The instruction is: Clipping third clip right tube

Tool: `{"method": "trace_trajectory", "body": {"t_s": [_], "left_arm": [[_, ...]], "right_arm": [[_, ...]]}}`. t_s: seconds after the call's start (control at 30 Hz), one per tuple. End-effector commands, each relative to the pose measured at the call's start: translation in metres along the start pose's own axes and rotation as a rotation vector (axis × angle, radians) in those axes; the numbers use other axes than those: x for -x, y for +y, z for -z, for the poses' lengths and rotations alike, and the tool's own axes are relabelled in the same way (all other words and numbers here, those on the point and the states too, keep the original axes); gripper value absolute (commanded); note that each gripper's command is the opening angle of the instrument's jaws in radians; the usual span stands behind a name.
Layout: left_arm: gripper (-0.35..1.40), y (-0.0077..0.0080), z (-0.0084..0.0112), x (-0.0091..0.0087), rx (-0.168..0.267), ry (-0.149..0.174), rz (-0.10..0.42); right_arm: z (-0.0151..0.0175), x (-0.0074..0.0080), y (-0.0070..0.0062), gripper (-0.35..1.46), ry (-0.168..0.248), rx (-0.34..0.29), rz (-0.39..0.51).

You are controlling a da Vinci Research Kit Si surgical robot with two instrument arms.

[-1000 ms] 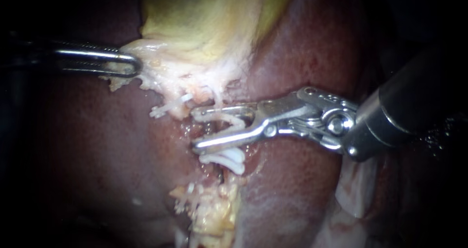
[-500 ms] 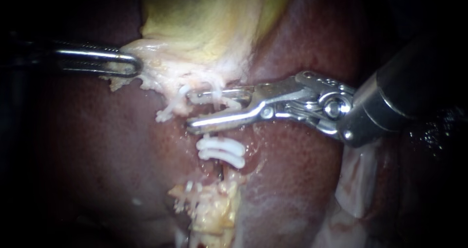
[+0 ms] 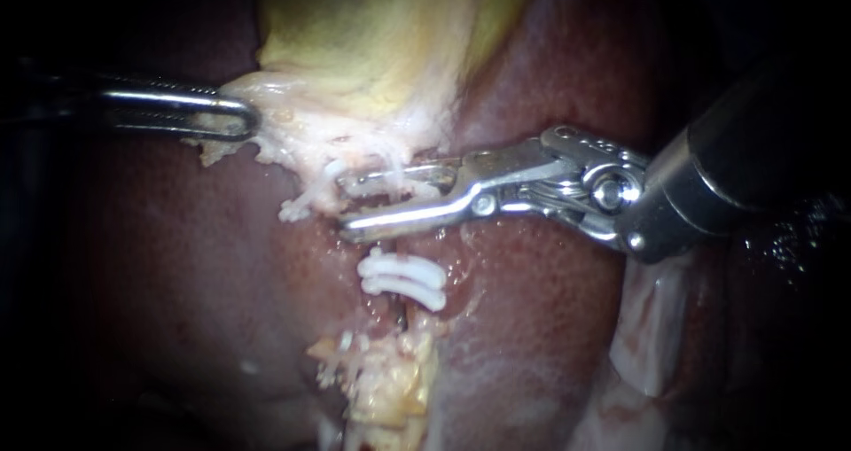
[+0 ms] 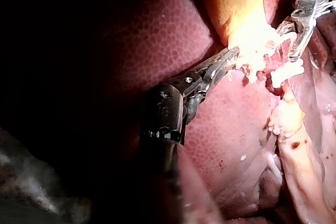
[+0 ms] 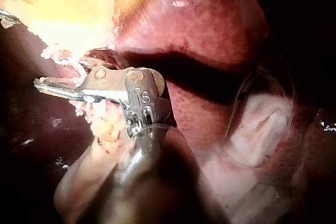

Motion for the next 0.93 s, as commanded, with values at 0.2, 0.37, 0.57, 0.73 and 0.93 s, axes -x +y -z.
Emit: {"method": "trace_trajectory", "body": {"t_s": [0.2, 0.37, 0.57, 0.73, 0.93], "left_arm": [[-0.35, 0.0, 0.0, 0.0, 0.0, 0.0, 0.0], [-0.35, 0.0, 0.0, 0.0, 0.0, 0.0, 0.0], [-0.35, 0.0, -0.0001, 0.0, 0.0, 0.0, 0.0], [-0.35, 0.0, -0.0001, 0.0, 0.0, 0.0, 0.0], [-0.35, -0.0001, -0.0001, 0.0, 0.0, 0.0, 0.0]], "right_arm": [[0.0001, 0.0003, -0.0001, -0.11, 0.007, 0.015, -0.004], [0.0004, 0.0007, -0.0001, -0.35, 0.013, 0.025, -0.054], [0.0005, 0.0009, 0.0002, -0.35, 0.024, 0.041, -0.052], [0.0005, 0.001, 0.0002, -0.35, 0.024, 0.041, -0.052], [0.0002, 0.0015, 0.0003, -0.35, 0.024, 0.043, -0.054]]}}
